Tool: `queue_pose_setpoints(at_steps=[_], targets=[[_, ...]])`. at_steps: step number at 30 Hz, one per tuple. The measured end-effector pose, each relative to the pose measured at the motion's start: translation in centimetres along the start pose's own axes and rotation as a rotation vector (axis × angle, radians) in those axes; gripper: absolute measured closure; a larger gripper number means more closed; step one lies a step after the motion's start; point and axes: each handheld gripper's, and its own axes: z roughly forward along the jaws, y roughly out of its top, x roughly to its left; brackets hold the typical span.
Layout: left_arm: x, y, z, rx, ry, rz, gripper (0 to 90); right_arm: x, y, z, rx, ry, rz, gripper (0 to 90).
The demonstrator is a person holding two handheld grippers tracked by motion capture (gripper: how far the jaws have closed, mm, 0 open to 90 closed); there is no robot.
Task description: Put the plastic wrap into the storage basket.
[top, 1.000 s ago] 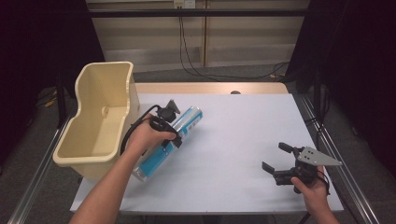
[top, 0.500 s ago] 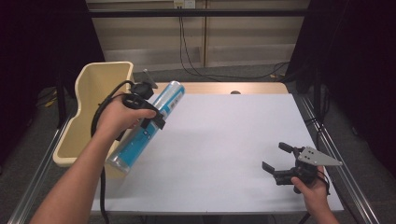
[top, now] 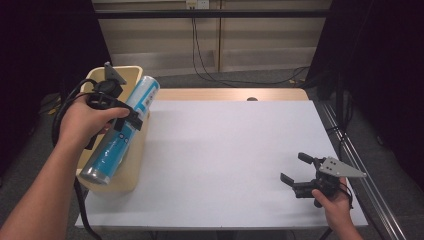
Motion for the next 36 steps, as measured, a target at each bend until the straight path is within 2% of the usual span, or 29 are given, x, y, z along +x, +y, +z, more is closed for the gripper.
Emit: queue_pose_setpoints(at_steps=[2,6,7,9,11,14,18,20,22,26,31,36], targets=[[1.1,-0.3,-0.4,0.0,0.029,-0.037,31.9,0.0,0.0,0.0,0.002,0.002,0.0,1.1],[2.4,-0.7,-0.5,-0.008,0.042,-0.077,31.9,0.0,0.0,0.1,0.001,0.005,0.003,1.1],[2.5,-0.8,-0.5,-0.009,0.049,-0.1,31.9,0.0,0.0,0.1,0.0,0.006,0.005,1.1],[3.0,-0.9,-0.5,-0.005,0.062,-0.105,31.9,0.0,0.0,0.2,0.0,0.007,0.003,1.1],[3.5,-1.0,-0.4,-0.014,0.068,-0.14,31.9,0.0,0.0,0.2,-0.001,0.008,0.004,1.1],[4.0,-1.2,-0.5,-0.011,0.07,-0.149,31.9,0.0,0.0,0.1,-0.002,0.009,0.007,1.1],[4.6,-1.5,-0.2,-0.015,0.085,-0.182,31.9,0.0,0.0,0.1,-0.001,0.009,0.006,1.1],[5.0,-1.6,0.0,-0.001,0.1,-0.177,31.9,0.0,0.0,0.1,-0.001,0.01,0.002,1.1],[5.4,-1.8,0.4,0.001,0.101,-0.207,31.8,0.1,0.0,0.2,0.0,0.01,0.001,1.1],[5.5,-1.9,1.2,0.018,0.119,-0.205,31.8,0.1,0.0,0.2,0.0,0.009,-0.001,1.1],[5.4,-2.1,2.1,0.028,0.093,-0.216,31.7,0.1,0.0,0.2,0.002,0.01,-0.004,1.1],[5.3,-2.2,2.2,0.034,0.093,-0.204,31.5,0.1,0.0,0.2,0.003,0.009,-0.001,1.1]])
